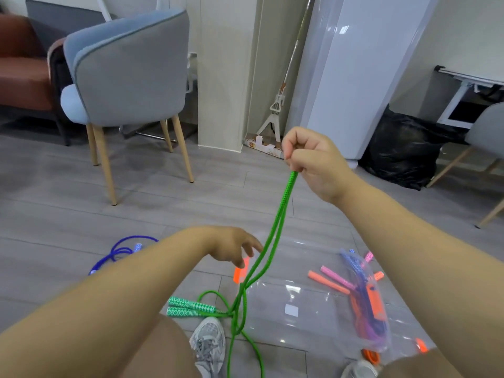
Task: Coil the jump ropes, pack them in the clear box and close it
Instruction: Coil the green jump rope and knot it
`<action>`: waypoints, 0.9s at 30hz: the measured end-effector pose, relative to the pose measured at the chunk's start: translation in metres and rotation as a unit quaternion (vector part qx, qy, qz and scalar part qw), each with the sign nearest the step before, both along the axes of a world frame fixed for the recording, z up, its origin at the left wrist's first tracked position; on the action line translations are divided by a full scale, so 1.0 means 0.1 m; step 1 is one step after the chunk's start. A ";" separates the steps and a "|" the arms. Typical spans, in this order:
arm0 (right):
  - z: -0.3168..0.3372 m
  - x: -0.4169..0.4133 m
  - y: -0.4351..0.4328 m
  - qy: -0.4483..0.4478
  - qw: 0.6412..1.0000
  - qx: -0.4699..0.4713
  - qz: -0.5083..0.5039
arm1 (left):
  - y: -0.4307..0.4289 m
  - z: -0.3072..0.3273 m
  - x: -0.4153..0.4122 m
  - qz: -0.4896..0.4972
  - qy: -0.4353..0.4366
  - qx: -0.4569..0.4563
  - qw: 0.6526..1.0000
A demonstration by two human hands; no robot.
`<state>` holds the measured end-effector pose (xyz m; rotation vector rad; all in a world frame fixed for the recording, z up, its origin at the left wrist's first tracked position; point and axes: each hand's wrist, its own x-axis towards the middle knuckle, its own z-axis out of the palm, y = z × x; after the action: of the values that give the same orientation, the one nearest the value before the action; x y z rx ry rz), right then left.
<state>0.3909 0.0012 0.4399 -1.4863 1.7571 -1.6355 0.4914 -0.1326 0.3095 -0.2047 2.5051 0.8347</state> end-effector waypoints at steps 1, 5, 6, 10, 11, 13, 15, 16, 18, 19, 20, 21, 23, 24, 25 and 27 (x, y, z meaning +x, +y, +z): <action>-0.08 -0.01 0.05 0.002 1.000 0.011 -0.006 | 0.03 -0.07 -0.03 -0.011 -0.012 -0.009 1.000; -0.47 -0.07 0.28 -0.001 0.998 0.067 -0.016 | 0.13 -0.29 -0.15 -0.034 -0.002 0.013 0.999; -0.55 -0.09 0.33 -0.003 0.997 0.076 -0.020 | 0.16 -0.34 -0.17 -0.042 -0.012 0.035 0.998; -0.77 -0.20 0.50 -0.025 0.996 0.068 -0.044 | 0.29 -0.57 -0.23 -0.079 -0.060 0.070 0.993; -0.81 -0.23 0.53 -0.032 0.996 0.060 -0.051 | 0.34 -0.62 -0.25 -0.086 -0.060 0.078 0.991; -0.91 -0.29 0.59 -0.047 0.995 0.052 -0.069 | 0.45 -0.73 -0.28 -0.096 -0.065 0.106 0.988; -1.00 -0.34 0.66 -0.057 0.993 0.054 -0.093 | 0.56 -0.79 -0.32 -0.092 -0.080 0.156 0.980; -1.03 -0.38 0.68 -0.061 0.991 0.054 -0.104 | 0.60 -0.83 -0.34 -0.095 -0.079 0.170 0.978; -1.08 -0.45 0.73 -0.067 0.987 0.056 -0.134 | 0.64 -0.84 -0.36 -0.102 -0.067 0.181 0.976; -1.09 -0.49 0.75 -0.066 0.984 0.062 -0.156 | 0.64 -0.86 -0.36 -0.093 -0.067 0.194 0.974; -1.11 -0.53 0.77 -0.060 0.979 0.074 -0.182 | 0.62 -0.87 -0.37 -0.069 -0.070 0.211 0.972; -1.11 -0.57 0.79 -0.051 0.973 0.089 -0.209 | 0.60 -0.86 -0.37 -0.031 -0.070 0.234 0.969; -1.10 -0.64 0.87 -0.025 0.959 0.137 -0.247 | 0.52 -0.83 -0.39 0.057 -0.020 0.264 0.963; -1.10 -0.67 0.93 -0.005 0.951 0.179 -0.251 | 0.48 -0.80 -0.40 0.090 0.022 0.263 0.960; -1.09 -0.69 0.99 0.013 0.941 0.235 -0.242 | 0.43 -0.76 -0.40 0.113 0.061 0.259 0.957; -1.09 -0.70 1.12 0.019 0.916 0.358 -0.183 | 0.34 -0.67 -0.39 0.136 0.117 0.255 0.950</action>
<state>0.3206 0.1136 0.3307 -0.8803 2.3993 -0.8963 0.4520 -0.0987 0.2425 -0.2904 2.3968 1.6726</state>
